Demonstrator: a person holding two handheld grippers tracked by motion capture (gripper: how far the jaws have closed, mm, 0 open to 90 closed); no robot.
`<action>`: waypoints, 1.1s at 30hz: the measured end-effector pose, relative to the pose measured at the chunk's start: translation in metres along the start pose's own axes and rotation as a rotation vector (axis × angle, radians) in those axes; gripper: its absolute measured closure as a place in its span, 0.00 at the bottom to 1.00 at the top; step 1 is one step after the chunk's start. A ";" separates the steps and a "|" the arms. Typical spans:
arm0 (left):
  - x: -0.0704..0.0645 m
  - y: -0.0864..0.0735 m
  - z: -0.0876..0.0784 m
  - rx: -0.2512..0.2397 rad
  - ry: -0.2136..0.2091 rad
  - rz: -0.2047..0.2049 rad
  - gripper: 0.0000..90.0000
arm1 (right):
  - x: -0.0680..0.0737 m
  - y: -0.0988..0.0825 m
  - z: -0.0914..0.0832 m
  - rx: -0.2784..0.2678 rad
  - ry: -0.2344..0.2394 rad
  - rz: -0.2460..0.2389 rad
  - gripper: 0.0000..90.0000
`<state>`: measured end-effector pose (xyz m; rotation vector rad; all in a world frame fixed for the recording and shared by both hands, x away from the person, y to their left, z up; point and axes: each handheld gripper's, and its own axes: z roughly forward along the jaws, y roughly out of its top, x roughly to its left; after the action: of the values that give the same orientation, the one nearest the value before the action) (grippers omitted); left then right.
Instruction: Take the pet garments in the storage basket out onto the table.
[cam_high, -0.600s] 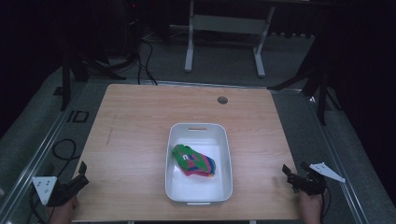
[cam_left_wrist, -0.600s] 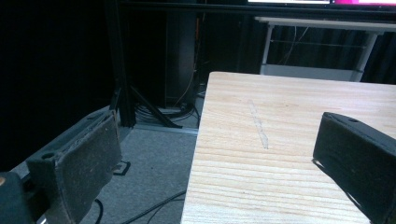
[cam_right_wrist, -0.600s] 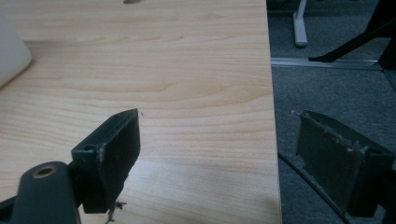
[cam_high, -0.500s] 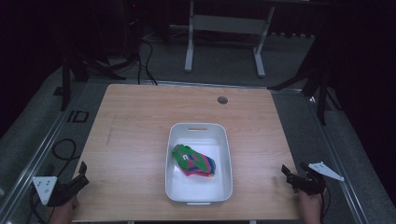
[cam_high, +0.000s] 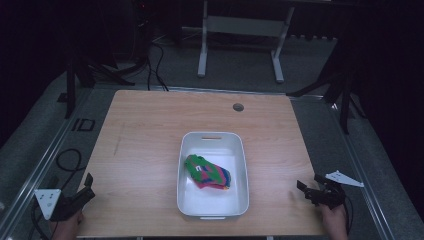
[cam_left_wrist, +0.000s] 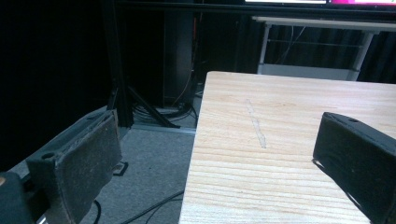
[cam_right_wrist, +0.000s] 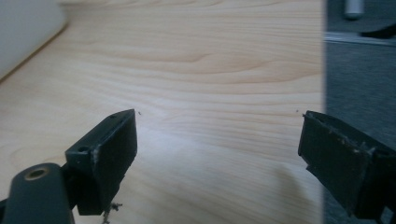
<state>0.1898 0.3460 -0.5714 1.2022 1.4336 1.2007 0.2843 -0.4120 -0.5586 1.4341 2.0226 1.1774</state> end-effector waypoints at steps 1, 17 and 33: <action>0.000 0.000 0.000 0.000 0.000 -0.001 0.01 | 0.001 0.001 0.001 0.019 0.016 -0.020 0.13; 0.000 0.000 0.000 -0.001 -0.005 -0.001 0.02 | 0.017 0.007 0.010 0.154 0.266 -0.184 0.15; 0.000 0.000 0.000 0.003 -0.014 0.001 0.02 | 0.047 0.024 0.023 0.198 0.425 -0.312 0.16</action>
<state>0.1902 0.3461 -0.5714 1.2113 1.4249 1.1888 0.2955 -0.3572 -0.5452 0.9484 2.6002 1.2477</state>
